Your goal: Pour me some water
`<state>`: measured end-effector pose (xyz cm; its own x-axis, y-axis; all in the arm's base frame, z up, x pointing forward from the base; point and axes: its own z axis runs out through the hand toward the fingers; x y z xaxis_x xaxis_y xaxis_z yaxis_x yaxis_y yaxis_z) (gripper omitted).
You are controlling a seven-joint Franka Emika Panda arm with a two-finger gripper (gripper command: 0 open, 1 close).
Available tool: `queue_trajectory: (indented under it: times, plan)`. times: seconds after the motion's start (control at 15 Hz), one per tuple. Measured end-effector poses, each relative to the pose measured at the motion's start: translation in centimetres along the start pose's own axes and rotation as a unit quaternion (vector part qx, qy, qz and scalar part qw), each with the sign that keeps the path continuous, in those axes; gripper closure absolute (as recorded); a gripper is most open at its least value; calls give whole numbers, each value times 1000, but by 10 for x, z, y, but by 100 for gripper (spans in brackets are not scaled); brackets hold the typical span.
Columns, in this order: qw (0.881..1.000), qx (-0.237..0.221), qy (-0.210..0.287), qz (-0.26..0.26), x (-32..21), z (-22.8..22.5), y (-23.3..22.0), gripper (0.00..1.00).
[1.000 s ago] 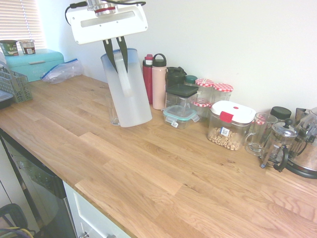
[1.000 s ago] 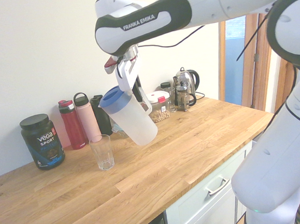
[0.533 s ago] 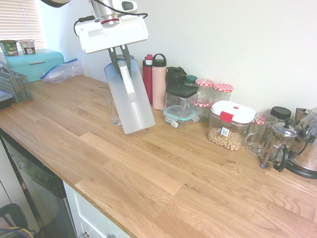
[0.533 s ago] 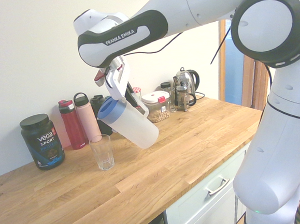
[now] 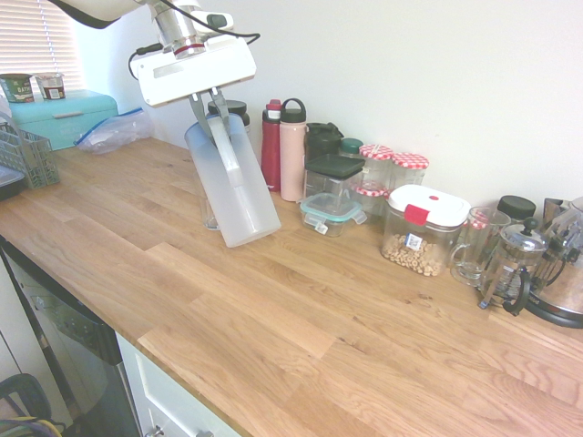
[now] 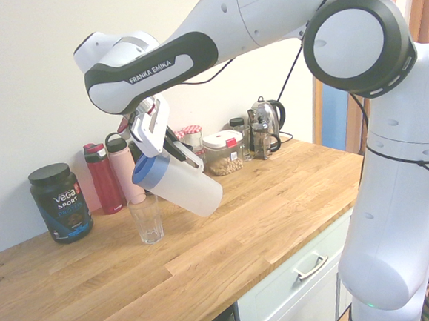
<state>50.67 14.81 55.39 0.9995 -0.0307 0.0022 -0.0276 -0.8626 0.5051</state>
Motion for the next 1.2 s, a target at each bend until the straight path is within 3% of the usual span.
queue_trajectory:
  times: [0.47,1.2]
  plan:
    - [999,-43,-18,-1,2,9,-6,100]
    - [998,-60,-26,-7,2,15,-16,100]
